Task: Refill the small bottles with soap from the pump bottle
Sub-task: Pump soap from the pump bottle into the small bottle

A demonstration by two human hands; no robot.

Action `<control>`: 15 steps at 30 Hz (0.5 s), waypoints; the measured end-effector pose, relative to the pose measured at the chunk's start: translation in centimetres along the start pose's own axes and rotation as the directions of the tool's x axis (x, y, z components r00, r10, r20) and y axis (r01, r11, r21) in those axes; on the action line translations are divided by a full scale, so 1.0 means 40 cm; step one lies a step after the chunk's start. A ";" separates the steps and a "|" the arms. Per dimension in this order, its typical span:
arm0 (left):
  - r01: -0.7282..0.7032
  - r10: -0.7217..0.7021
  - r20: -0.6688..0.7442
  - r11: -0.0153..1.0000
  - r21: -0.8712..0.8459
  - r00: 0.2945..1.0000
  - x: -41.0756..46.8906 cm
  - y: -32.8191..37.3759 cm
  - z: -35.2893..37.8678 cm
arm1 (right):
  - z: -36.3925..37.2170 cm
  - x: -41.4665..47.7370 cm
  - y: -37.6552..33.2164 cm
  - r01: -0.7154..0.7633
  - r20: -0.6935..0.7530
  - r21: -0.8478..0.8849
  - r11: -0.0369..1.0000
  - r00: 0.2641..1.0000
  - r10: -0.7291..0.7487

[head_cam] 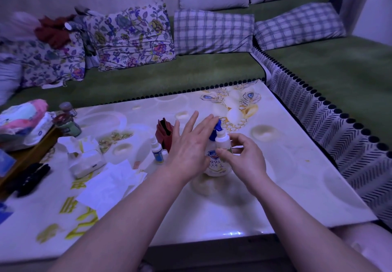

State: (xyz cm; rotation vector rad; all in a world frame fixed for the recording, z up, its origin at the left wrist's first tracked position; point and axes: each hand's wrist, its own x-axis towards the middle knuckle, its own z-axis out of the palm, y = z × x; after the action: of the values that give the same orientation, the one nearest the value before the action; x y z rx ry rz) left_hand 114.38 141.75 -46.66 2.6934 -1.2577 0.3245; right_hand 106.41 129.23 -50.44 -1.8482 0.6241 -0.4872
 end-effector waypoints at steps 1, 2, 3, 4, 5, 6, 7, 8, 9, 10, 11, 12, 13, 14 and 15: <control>-0.001 0.001 0.002 1.000 -0.002 1.000 -0.001 0.000 0.003 | 0.000 -0.002 0.001 -0.004 0.006 -0.003 1.000 1.000 0.004; -0.002 0.002 0.011 1.000 -0.002 1.000 -0.003 0.000 0.005 | 0.002 -0.004 0.003 -0.011 0.013 -0.005 1.000 1.000 0.011; -0.001 0.001 0.021 1.000 0.000 1.000 -0.006 0.000 0.007 | 0.003 -0.007 0.004 -0.019 0.020 -0.008 1.000 1.000 0.019; -0.001 0.001 0.026 1.000 0.002 1.000 -0.007 0.000 0.010 | 0.004 -0.009 0.005 -0.024 0.024 -0.009 1.000 0.999 0.024; 0.001 -0.001 0.027 1.000 0.003 1.000 -0.008 0.001 0.011 | 0.004 -0.011 0.006 -0.026 0.025 -0.010 1.000 0.999 0.027; 0.004 -0.005 0.029 1.000 0.002 1.000 -0.008 0.002 0.011 | 0.005 -0.011 0.007 -0.027 0.025 -0.011 1.000 0.999 0.027; 0.005 -0.005 0.034 1.000 0.003 0.999 -0.007 0.002 0.010 | 0.005 -0.011 0.006 -0.026 0.025 -0.011 1.000 0.999 0.027; 0.001 -0.001 0.040 1.000 0.007 0.999 -0.005 0.000 0.009 | 0.004 -0.011 0.006 -0.027 0.022 -0.007 1.000 0.999 0.028; -0.007 0.006 0.043 1.000 0.011 0.999 -0.003 -0.002 0.006 | 0.003 -0.009 0.005 -0.026 0.020 -0.003 1.000 0.999 0.026; -0.013 0.012 0.047 1.000 0.008 0.999 -0.002 -0.004 0.002 | 0.002 -0.007 0.006 -0.024 0.021 0.002 1.000 0.999 0.024; -0.016 0.016 0.056 1.000 0.001 0.998 -0.001 -0.006 -0.003 | 0.003 -0.005 0.006 -0.023 0.023 0.008 1.000 0.999 0.023; -0.020 0.020 0.063 1.000 -0.005 0.998 0.000 -0.006 -0.008 | 0.003 -0.003 0.005 -0.023 0.020 0.018 1.000 1.000 0.022; -0.024 0.024 0.066 1.000 -0.007 0.998 0.000 -0.006 -0.012 | 0.003 -0.001 0.005 -0.019 0.015 0.025 0.999 1.000 0.019; -0.028 0.028 0.064 1.000 -0.007 0.998 0.002 -0.005 -0.017 | 0.003 0.003 0.004 -0.014 0.007 0.031 0.999 1.000 0.014; -0.030 0.030 0.062 1.000 -0.006 0.998 0.005 -0.004 -0.021 | 0.002 0.005 0.003 -0.010 0.002 0.031 0.999 1.000 0.010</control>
State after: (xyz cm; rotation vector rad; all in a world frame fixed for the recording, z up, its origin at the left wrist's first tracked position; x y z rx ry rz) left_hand 114.53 141.91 -45.82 2.7029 -1.3155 0.2426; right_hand 106.60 129.14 -50.57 -1.8155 0.6210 -0.4864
